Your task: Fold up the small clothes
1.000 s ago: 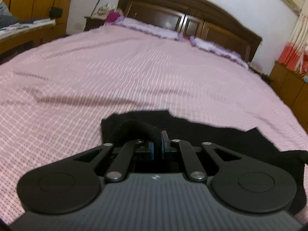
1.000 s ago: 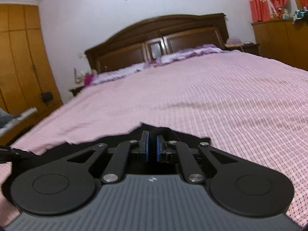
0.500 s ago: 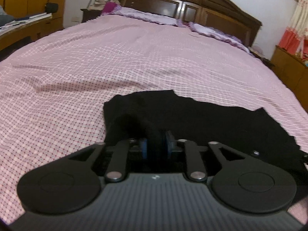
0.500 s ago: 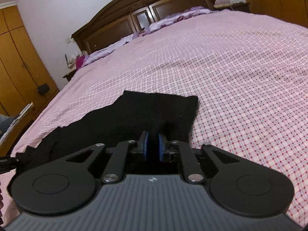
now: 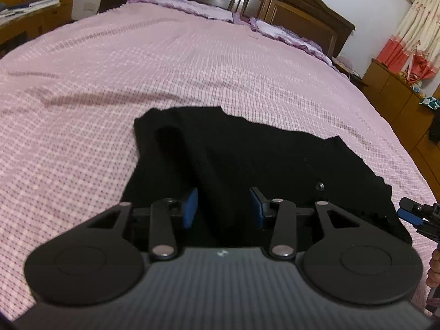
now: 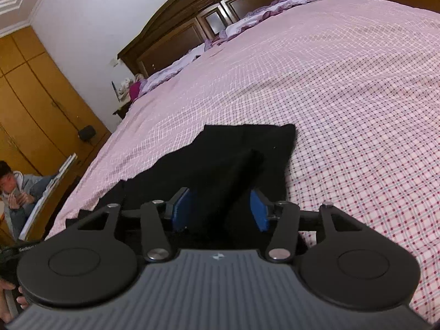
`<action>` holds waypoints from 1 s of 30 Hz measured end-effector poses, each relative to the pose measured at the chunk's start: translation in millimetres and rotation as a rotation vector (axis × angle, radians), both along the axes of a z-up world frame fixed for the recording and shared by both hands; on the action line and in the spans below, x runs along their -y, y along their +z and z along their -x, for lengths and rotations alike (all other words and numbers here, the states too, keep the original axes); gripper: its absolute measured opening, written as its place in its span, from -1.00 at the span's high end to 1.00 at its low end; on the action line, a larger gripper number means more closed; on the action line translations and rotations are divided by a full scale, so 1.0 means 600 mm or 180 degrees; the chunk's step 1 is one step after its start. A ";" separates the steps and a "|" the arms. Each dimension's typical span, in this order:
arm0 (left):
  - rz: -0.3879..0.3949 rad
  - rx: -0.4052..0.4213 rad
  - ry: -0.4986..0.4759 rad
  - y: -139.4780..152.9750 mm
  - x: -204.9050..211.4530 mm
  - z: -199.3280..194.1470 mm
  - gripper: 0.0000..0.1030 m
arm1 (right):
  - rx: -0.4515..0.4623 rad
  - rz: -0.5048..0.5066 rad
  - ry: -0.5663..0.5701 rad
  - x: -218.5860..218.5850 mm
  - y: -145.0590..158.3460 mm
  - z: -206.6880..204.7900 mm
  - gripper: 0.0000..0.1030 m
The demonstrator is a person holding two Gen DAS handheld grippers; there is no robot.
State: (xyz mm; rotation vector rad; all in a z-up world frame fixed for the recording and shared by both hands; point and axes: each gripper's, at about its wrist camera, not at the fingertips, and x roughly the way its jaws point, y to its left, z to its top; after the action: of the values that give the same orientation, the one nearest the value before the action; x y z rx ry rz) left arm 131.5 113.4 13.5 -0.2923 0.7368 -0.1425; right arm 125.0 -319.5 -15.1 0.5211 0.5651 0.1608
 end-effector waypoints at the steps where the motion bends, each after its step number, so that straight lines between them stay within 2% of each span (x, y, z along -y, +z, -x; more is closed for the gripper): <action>1: 0.0014 -0.0014 0.0018 -0.004 0.000 -0.001 0.17 | -0.0023 0.0000 0.0015 -0.003 -0.002 -0.002 -0.11; 9: 0.0329 -0.0096 0.0161 -0.023 -0.008 -0.023 0.20 | -0.0112 0.0042 0.0125 -0.028 -0.019 -0.026 -0.10; 10: 0.0375 -0.0098 0.0169 -0.024 -0.008 -0.027 0.20 | -0.0120 0.0057 0.0121 -0.030 -0.019 -0.029 -0.03; 12: 0.0472 -0.0109 0.0168 -0.025 -0.007 -0.031 0.25 | -0.0088 0.0096 0.0171 -0.036 -0.017 -0.032 0.43; 13: 0.0508 -0.0090 0.0130 -0.024 -0.005 -0.032 0.62 | -0.0066 0.0106 0.0201 -0.038 -0.015 -0.033 0.70; 14: 0.0528 -0.0074 0.0064 -0.022 -0.003 -0.033 0.84 | -0.0048 0.0104 0.0209 -0.039 -0.011 -0.034 0.83; 17: 0.0518 0.0114 -0.0031 -0.004 0.001 -0.029 0.84 | 0.0154 0.0086 0.0224 -0.038 0.012 -0.029 0.86; 22: 0.0492 0.0352 0.0133 0.037 -0.015 -0.045 0.85 | 0.0425 0.0160 0.0200 -0.039 0.067 -0.039 0.87; 26: 0.0468 0.0373 0.0285 0.058 -0.023 -0.078 0.85 | 0.0465 0.0277 0.0155 -0.042 0.102 -0.069 0.88; 30: 0.0311 0.0360 0.0333 0.063 -0.015 -0.117 0.85 | 0.0372 0.0358 0.0079 -0.049 0.112 -0.110 0.88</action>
State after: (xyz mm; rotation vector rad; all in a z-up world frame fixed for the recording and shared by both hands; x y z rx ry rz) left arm 201.8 122.4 51.3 -0.4118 0.6019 -0.0953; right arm 190.7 -290.0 51.9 0.3929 0.4637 0.1807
